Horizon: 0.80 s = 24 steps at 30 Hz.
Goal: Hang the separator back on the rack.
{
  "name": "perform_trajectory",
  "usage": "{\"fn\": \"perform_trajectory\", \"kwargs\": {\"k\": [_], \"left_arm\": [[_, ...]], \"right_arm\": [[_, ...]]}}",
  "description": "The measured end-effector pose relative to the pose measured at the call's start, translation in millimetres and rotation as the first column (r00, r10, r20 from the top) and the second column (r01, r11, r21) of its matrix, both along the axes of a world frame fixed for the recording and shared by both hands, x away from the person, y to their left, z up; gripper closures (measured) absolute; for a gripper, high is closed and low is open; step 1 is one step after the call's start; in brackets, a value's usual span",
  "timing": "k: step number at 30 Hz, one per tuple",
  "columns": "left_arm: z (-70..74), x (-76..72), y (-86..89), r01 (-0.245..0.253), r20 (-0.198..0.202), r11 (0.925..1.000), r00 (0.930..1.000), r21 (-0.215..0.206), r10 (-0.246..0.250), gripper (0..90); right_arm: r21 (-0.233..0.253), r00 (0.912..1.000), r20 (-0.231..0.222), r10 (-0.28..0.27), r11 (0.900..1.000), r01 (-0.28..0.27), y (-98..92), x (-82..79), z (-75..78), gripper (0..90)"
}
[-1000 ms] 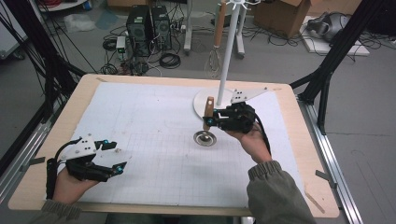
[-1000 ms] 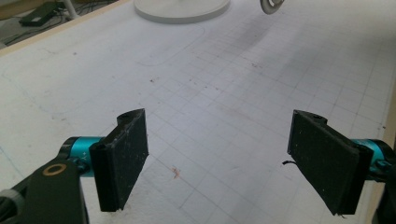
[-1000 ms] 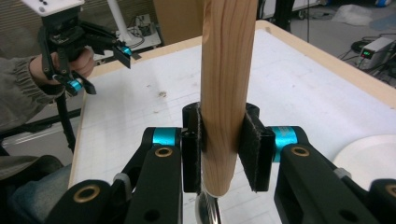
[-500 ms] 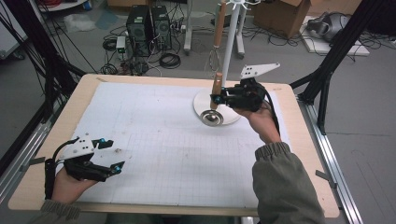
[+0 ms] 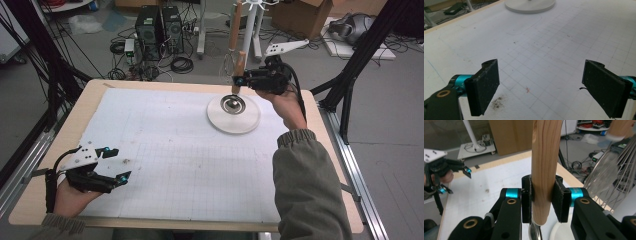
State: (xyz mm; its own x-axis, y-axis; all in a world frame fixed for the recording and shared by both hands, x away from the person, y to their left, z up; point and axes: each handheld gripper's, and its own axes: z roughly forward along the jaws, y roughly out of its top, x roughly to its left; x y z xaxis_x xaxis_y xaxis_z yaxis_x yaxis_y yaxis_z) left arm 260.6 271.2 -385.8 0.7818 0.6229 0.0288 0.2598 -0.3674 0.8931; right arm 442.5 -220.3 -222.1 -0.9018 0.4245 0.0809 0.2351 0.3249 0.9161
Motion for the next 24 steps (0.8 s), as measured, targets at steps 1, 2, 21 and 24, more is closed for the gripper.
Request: {"fn": "perform_trajectory", "kwargs": {"k": [1, 2, 21, 24], "left_arm": [[-0.3, 0.2, 0.8, 0.000, -0.001, 1.0000, 1.0000, -0.004, 0.000, 14.6], [-0.6, 0.6, 1.8, -0.004, -0.001, 1.0000, 1.0000, -0.004, 0.004, 14.6], [-2.3, 0.9, 14.3, -0.030, -0.006, 0.9995, 0.9995, -0.011, 0.030, 13.9], [-2.0, 0.1, 15.3, -0.029, -0.007, 0.9995, 0.9996, -0.015, 0.029, 13.8]], "right_arm": [[0.003, 1.0000, 0.003, -0.003, 1.000, 0.003, -0.3, 2.4, 1.8, 72.3], [-0.002, 1.0000, -0.001, -0.004, 1.000, 0.004, -0.4, 4.9, 4.1, 72.2], [0.017, 0.9980, 0.051, -0.037, 0.999, 0.037, -5.0, 31.0, 58.6, 72.3], [0.000, 0.9977, 0.043, -0.052, 0.999, 0.052, -4.9, 35.3, 64.8, 72.2]]}}
